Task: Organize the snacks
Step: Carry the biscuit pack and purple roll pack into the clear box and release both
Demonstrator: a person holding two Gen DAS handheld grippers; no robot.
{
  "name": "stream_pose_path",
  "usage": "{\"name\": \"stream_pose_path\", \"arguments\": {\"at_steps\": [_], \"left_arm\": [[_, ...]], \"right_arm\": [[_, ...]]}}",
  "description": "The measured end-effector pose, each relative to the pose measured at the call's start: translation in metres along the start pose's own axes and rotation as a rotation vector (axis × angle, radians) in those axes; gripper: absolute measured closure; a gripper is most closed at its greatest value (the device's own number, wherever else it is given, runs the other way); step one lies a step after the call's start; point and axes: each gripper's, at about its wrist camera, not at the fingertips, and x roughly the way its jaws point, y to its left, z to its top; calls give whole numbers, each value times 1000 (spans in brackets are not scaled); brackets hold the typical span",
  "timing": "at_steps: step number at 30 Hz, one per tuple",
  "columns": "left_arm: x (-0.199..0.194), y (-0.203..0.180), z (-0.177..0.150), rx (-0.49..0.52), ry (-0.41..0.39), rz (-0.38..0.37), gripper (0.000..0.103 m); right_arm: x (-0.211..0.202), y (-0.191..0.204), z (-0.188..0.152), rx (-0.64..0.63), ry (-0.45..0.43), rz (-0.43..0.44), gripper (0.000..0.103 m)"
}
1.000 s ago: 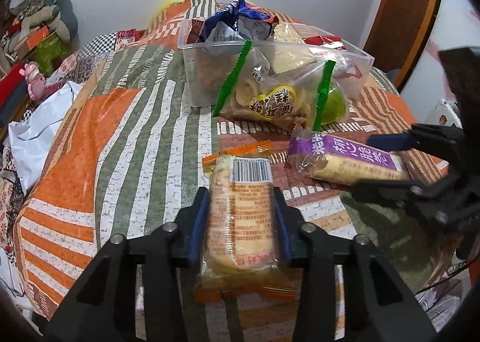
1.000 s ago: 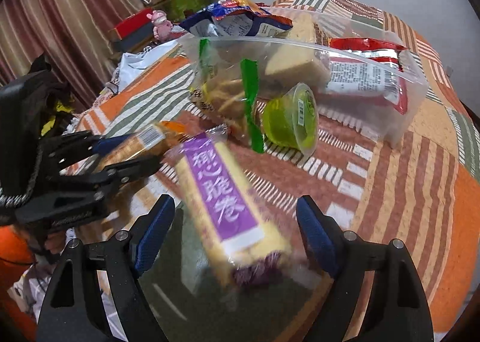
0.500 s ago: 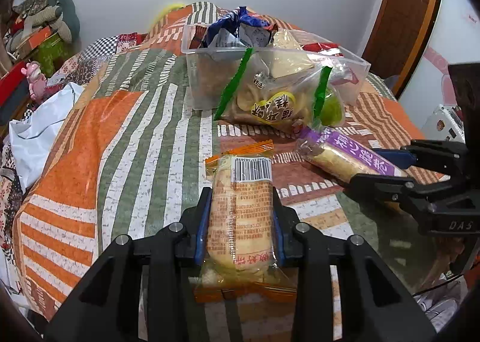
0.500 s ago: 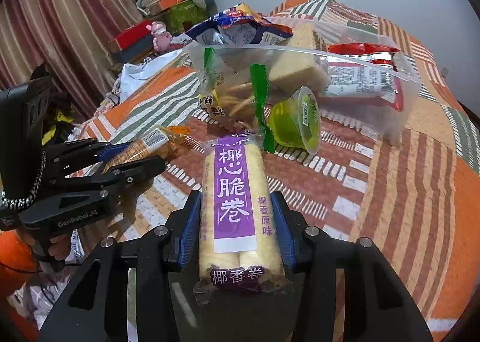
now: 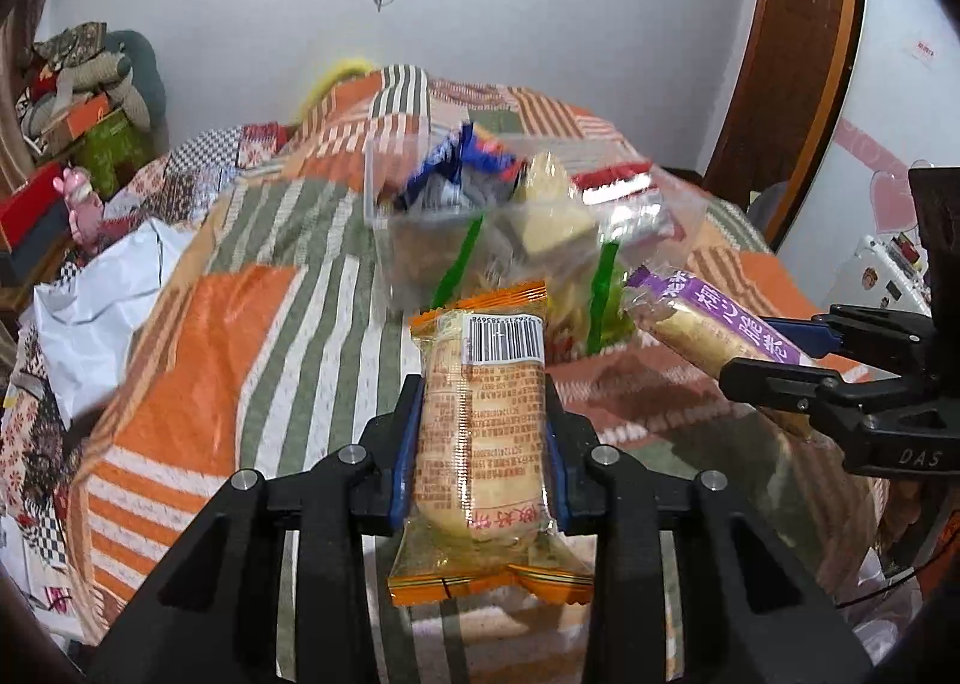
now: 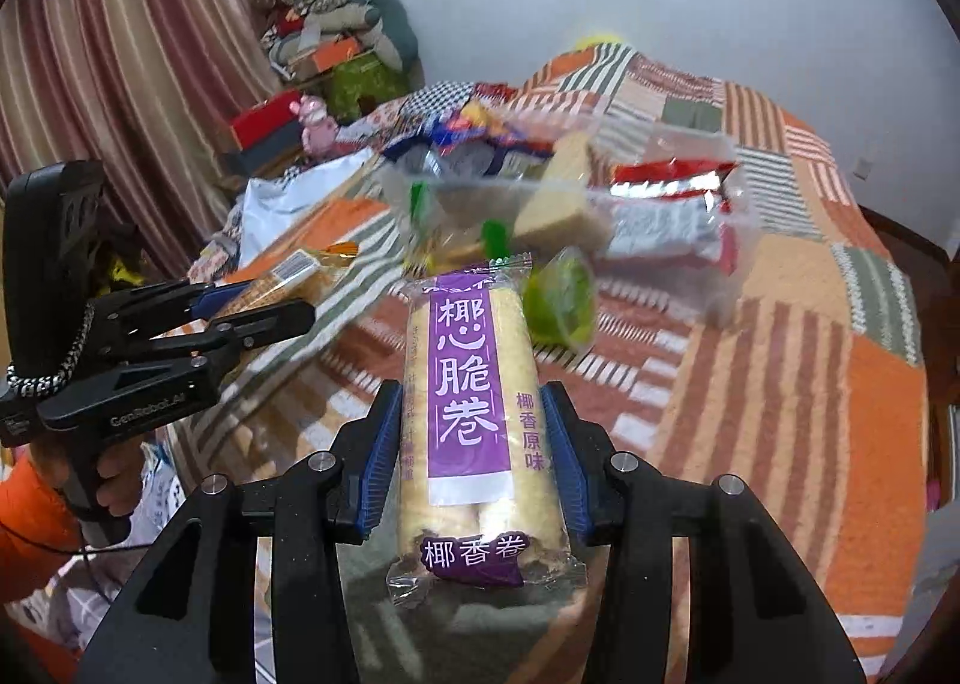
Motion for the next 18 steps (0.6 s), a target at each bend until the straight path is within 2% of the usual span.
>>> {"name": "stream_pose_path", "arguments": {"at_steps": [9, 18], "left_arm": [[-5, 1, 37, 24, -76, 27, 69], [1, 14, 77, 25, -123, 48, 69]], "right_arm": [[-19, -20, 29, 66, -105, -45, 60], [-25, -32, 52, 86, -160, -90, 60]]}}
